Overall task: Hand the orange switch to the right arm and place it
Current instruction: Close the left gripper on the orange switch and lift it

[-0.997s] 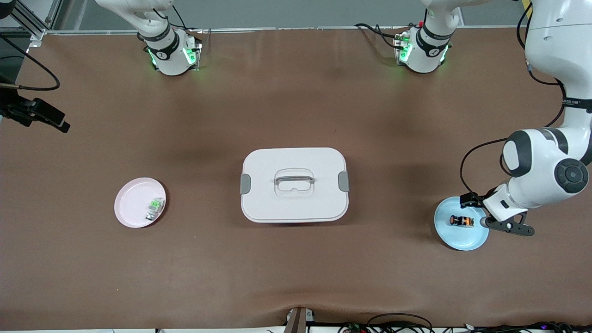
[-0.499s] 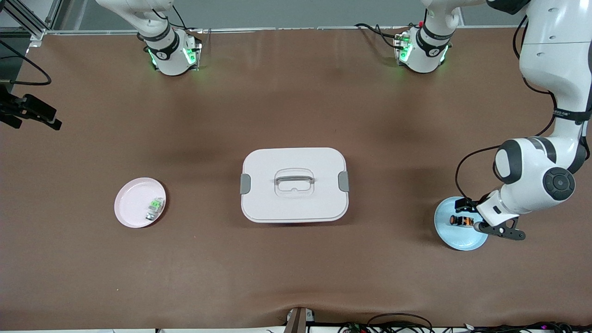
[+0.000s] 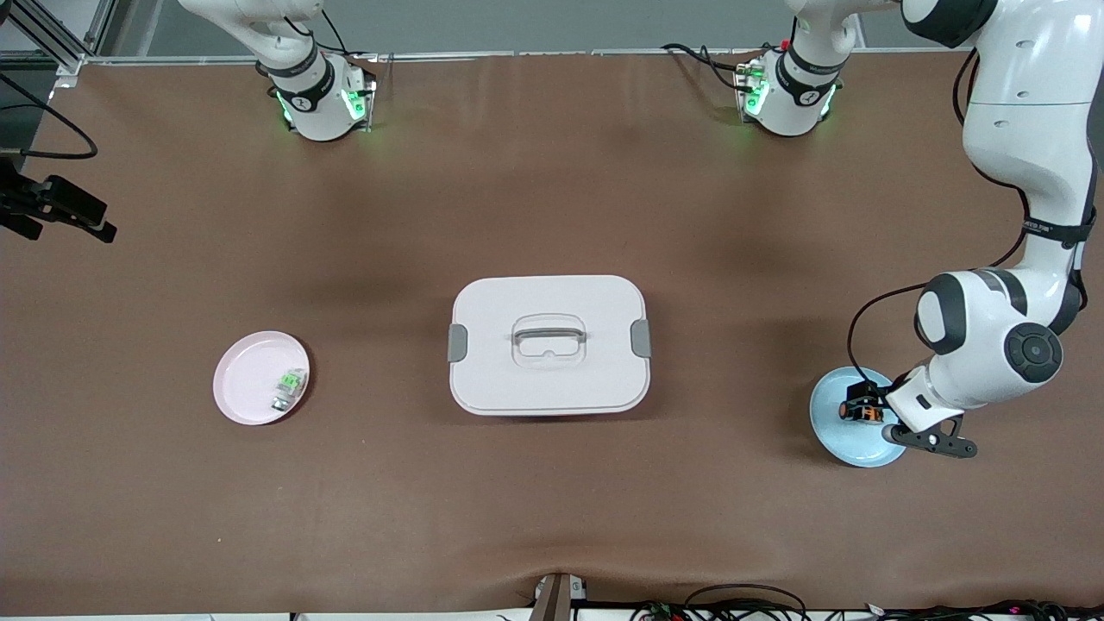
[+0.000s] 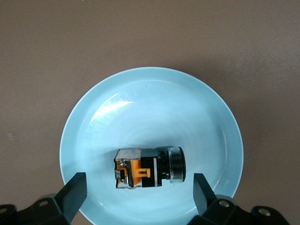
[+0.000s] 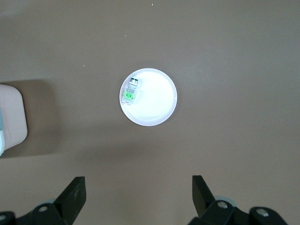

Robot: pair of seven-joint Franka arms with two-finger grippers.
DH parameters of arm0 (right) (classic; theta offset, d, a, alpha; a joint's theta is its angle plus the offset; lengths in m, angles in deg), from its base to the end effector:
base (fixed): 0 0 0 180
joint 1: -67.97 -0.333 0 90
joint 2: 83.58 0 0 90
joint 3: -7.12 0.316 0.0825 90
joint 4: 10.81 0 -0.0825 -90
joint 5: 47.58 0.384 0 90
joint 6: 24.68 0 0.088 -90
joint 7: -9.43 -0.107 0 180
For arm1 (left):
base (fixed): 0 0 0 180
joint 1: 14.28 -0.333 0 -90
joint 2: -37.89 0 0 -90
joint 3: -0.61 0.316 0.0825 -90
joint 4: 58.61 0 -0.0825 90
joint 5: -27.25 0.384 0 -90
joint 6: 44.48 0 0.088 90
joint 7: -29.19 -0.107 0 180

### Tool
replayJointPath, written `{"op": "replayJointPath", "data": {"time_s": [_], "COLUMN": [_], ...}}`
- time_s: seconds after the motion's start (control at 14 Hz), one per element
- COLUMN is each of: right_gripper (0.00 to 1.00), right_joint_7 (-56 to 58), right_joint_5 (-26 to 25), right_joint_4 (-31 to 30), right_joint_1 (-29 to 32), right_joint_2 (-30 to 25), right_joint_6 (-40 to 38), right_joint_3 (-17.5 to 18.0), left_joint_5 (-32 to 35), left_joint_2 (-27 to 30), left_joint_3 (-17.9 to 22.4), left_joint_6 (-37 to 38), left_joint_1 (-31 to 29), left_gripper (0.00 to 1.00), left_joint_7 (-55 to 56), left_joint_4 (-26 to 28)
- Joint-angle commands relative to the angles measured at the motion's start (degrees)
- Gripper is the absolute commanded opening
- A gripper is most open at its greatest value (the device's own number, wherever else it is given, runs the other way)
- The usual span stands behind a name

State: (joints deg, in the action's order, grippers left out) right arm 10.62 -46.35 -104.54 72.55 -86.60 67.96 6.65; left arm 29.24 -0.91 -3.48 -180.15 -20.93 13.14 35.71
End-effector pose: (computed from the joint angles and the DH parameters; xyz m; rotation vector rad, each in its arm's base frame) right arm 0.5404 -0.0457 0.6267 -3.1193 0.1061 -0.0544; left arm 0.6908 0.0373 0.2233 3.1059 -0.3792 0.0766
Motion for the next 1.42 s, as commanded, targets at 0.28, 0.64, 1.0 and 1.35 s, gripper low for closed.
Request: {"op": "replayJointPath", "data": {"time_s": [0.28,0.64,1.0,1.35], "right_gripper": [1.0,1.0,1.0,1.0], "right_joint_7": [-1.0,-1.0,-0.9,0.3], "right_joint_5": [-0.3,-0.4,-0.4,-1.0], "right_joint_4": [-0.2,-0.2,-0.1,-0.1], "right_joint_1": [0.1,-0.2,-0.1,-0.2], "right_joint_2": [-0.5,-0.5,-0.5,-0.4], "right_joint_6": [-0.1,0.0,0.1,0.1], "right_joint_3": [0.6,0.6,0.6,0.6], "left_joint_5": [-0.6,-0.7,-0.8,-0.8], "left_joint_2": [-1.8,-2.7,-3.1,-3.3], "left_joint_3": [0.1,0.1,-0.2,-0.2], "left_joint_6": [-2.3,-3.6,-4.3,-4.3], "left_joint_1": [0.1,0.2,0.4,0.4], "left_gripper": [1.0,0.96,0.94,0.8], "left_joint_7": [-1.3,-1.3,-1.2,-1.3], "left_joint_4": [-1.2,-0.9,-0.9,-0.7]}}
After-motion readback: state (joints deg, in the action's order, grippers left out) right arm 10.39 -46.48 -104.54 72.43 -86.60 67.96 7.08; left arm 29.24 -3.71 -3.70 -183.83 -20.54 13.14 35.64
